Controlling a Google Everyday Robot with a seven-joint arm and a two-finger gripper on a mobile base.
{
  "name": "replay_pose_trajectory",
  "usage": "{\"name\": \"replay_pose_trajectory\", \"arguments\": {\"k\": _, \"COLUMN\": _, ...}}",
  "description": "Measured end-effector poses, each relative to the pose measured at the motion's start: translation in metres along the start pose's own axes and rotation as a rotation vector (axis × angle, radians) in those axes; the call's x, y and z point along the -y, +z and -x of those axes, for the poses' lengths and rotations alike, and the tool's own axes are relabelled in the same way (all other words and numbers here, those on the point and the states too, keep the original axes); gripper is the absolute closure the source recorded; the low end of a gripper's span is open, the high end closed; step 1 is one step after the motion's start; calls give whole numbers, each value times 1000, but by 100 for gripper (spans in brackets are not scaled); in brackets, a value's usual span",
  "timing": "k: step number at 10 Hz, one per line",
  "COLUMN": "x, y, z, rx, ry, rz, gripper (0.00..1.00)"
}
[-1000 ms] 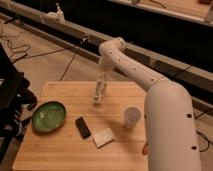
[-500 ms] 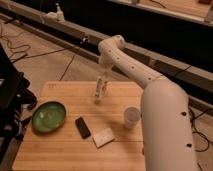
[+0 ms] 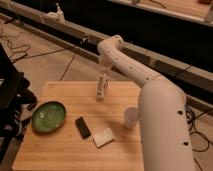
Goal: Stand the bottle upright
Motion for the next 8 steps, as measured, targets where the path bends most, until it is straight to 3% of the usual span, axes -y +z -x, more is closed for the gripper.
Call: {"name": "replay_pose_trajectory", "arguments": {"k": 8, "x": 4, "y": -2, "z": 2, "rx": -2, "ry": -1, "rz": -9, "gripper": 100}}
